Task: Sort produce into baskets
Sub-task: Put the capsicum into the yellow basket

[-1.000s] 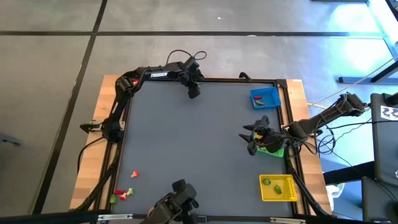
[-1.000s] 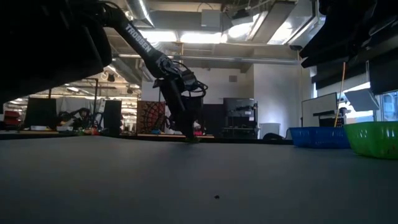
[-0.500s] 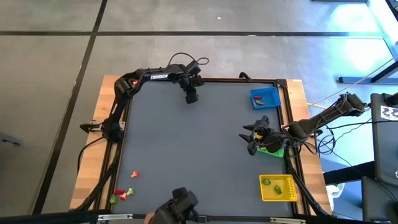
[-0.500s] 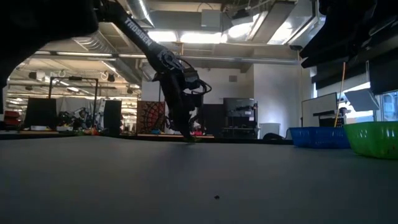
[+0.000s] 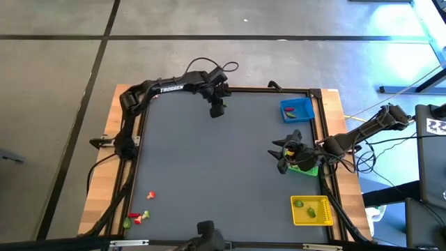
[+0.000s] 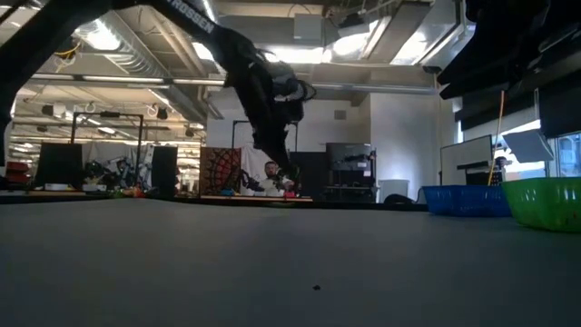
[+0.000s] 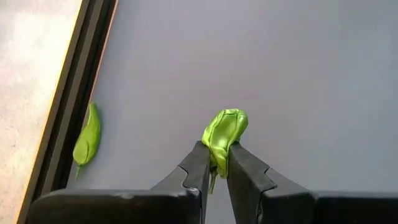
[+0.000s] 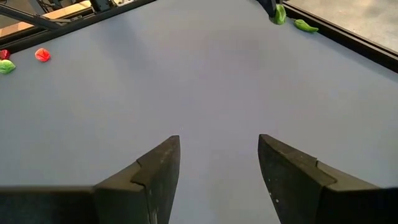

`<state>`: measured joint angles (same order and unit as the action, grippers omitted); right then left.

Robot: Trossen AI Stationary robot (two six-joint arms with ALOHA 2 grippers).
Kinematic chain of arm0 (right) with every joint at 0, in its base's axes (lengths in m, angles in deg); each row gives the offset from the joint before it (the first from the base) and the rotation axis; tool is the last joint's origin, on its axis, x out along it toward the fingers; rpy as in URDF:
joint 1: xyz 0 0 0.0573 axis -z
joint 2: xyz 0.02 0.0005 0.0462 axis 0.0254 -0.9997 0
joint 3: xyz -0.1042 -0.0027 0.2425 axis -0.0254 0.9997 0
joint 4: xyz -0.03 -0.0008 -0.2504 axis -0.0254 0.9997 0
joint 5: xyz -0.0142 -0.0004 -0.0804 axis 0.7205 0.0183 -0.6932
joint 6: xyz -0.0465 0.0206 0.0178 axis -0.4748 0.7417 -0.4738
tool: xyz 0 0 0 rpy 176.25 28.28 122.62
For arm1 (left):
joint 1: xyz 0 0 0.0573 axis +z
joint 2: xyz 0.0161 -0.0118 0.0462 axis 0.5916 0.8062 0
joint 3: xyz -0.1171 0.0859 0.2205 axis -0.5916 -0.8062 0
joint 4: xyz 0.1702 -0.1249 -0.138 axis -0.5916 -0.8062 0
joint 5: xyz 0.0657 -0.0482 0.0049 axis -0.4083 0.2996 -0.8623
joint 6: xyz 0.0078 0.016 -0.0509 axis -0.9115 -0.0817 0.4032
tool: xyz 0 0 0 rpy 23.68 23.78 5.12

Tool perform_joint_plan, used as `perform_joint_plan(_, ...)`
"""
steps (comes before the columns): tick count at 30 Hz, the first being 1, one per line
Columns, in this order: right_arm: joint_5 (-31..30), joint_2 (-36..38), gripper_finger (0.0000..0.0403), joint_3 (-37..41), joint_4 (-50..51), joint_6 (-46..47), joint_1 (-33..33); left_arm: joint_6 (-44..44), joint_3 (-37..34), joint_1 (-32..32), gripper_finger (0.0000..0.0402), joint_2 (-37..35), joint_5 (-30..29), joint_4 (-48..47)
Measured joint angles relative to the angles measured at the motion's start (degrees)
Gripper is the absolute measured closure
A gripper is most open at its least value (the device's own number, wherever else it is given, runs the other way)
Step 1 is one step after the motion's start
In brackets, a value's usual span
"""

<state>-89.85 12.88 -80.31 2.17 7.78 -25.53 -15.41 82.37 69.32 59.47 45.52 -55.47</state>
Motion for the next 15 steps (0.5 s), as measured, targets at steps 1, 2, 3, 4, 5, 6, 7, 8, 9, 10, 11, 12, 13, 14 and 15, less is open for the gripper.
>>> perform_joint_plan(1,0.0,0.0,0.0187,0.0,0.0,0.0,0.0,0.2,0.0,-0.4,0.0361,-0.6,0.0,0.0)
perform_joint_plan(2,0.0,0.0,0.0187,0.0,0.0,0.0,0.0,0.3,0.0,-1.0,0.036,-1.2,0.0,0.1)
perform_joint_plan(3,0.0,0.0,0.0187,0.0,0.0,0.0,0.0,0.5,0.0,-1.5,0.036,-1.9,0.0,0.2)
perform_joint_plan(4,0.0,0.0,0.0187,0.0,0.0,0.0,0.0,0.7,0.0,-2.3,0.036,-2.6,0.0,0.2)
perform_joint_plan(5,0.0,0.0,0.0187,0.0,0.0,0.0,0.0,1.1,0.0,-3.0,0.036,-3.2,0.0,0.3)
perform_joint_plan(6,0.0,0.0,0.0187,0.0,0.0,0.0,0.0,1.2,0.0,-3.7,0.036,-3.8,0.0,0.3)
perform_joint_plan(7,0.0,0.0,0.0187,0.0,0.0,0.0,0.0,1.4,0.0,-4.6,0.036,-4.4,0.0,0.3)
perform_joint_plan(8,0.0,0.0,0.0187,0.0,0.0,0.0,0.0,1.5,0.0,-5.4,0.036,-5.0,0.0,0.5)
perform_joint_plan(9,0.0,0.0,0.0187,0.0,0.0,0.0,0.0,1.5,0.0,-6.3,0.036,-5.7,0.0,0.8)
perform_joint_plan(10,0.0,0.0,0.0187,0.0,0.0,0.0,0.0,1.6,0.0,-7.2,0.0359,-6.4,0.0,1.1)
perform_joint_plan(11,0.0,0.0,0.0187,0.0,0.0,0.0,0.0,1.7,0.0,-8.1,0.0359,-6.9,0.0,1.1)
perform_joint_plan(12,0.0,0.0,0.0187,0.0,0.0,0.0,0.0,1.8,0.0,-9.0,0.0359,-7.4,0.0,1.3)
perform_joint_plan(13,0.0,0.0,0.0187,0.0,-0.1,0.0,0.0,1.8,0.0,-10.0,0.0359,-7.7,0.0,1.5)
perform_joint_plan(14,0.0,0.0,0.0187,0.0,-0.1,-0.1,0.0,2.0,0.0,-10.8,0.0359,-8.0,0.1,1.6)
perform_joint_plan(15,0.0,0.0,0.0187,0.0,-0.3,-0.2,0.0,2.5,0.0,-11.7,0.0359,-8.2,0.1,1.7)
